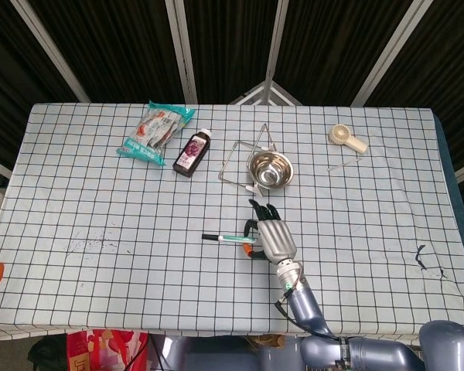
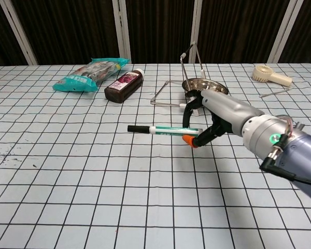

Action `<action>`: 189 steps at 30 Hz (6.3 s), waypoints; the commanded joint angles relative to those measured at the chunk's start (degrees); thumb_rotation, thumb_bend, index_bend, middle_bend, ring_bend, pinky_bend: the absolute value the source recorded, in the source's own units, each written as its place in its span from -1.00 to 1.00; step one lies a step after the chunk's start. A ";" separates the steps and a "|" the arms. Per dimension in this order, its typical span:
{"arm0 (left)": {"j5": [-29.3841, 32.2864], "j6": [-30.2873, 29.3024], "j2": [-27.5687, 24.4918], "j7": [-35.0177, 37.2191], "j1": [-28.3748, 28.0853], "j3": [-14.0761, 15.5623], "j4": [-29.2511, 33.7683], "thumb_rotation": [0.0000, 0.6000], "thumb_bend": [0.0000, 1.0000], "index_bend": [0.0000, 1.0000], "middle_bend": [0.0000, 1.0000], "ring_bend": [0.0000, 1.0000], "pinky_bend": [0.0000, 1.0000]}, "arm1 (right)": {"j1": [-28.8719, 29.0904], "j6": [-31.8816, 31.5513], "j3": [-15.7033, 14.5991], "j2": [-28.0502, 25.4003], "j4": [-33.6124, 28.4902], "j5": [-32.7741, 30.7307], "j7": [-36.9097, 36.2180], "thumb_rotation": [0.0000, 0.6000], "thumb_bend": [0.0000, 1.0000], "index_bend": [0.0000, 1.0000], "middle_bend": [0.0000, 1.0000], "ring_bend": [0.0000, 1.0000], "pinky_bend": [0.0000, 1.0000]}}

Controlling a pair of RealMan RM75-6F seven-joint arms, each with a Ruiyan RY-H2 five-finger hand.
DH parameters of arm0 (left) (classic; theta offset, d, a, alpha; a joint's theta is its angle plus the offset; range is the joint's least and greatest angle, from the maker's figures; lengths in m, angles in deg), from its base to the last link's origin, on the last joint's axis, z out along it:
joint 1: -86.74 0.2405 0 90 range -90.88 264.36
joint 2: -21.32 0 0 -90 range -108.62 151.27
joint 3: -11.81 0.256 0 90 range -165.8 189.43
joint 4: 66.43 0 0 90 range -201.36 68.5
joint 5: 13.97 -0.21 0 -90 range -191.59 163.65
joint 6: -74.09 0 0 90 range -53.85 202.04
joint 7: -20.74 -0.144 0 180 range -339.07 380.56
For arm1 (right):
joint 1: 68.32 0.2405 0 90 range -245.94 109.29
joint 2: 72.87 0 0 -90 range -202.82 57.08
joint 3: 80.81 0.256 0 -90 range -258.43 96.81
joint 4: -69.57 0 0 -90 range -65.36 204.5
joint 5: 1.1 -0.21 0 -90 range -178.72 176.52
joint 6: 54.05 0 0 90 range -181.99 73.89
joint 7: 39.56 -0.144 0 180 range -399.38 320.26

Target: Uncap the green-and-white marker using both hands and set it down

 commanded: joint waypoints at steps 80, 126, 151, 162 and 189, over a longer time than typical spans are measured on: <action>-14.34 5.01 33.13 -16.15 -23.21 -2.97 0.98 1.00 -0.11 -0.13 -0.76 -1.00 -1.00 | 11.36 -10.40 5.43 -8.23 -24.28 -12.99 14.35 1.00 -0.18 0.23 -0.85 -0.75 -0.87; -12.14 4.32 38.70 -13.49 -26.68 -3.41 -5.36 1.00 -0.11 -0.01 -0.70 -1.00 -1.00 | 10.22 -9.38 3.99 -9.83 -23.23 -11.96 9.22 1.00 -0.18 0.25 -0.85 -0.75 -0.86; -11.61 3.27 39.90 -12.52 -27.32 -3.52 -7.02 1.00 -0.05 0.09 -0.62 -1.00 -1.00 | 9.25 -8.94 3.47 -10.18 -22.67 -11.04 7.05 1.00 -0.17 0.25 -0.85 -0.75 -0.85; -11.16 2.79 40.30 -11.90 -27.29 -3.60 -7.38 1.00 0.05 0.12 -0.58 -1.00 -1.00 | 8.64 -8.85 3.04 -10.52 -23.07 -9.95 6.23 1.00 -0.17 0.26 -0.85 -0.75 -0.85; -10.82 0.08 36.98 -9.09 -24.48 -1.54 -8.05 1.00 0.13 0.16 -0.56 -1.00 -1.00 | 5.44 -7.61 2.35 -13.20 -21.55 -9.40 1.07 1.00 -0.17 0.26 -0.85 -0.75 -0.85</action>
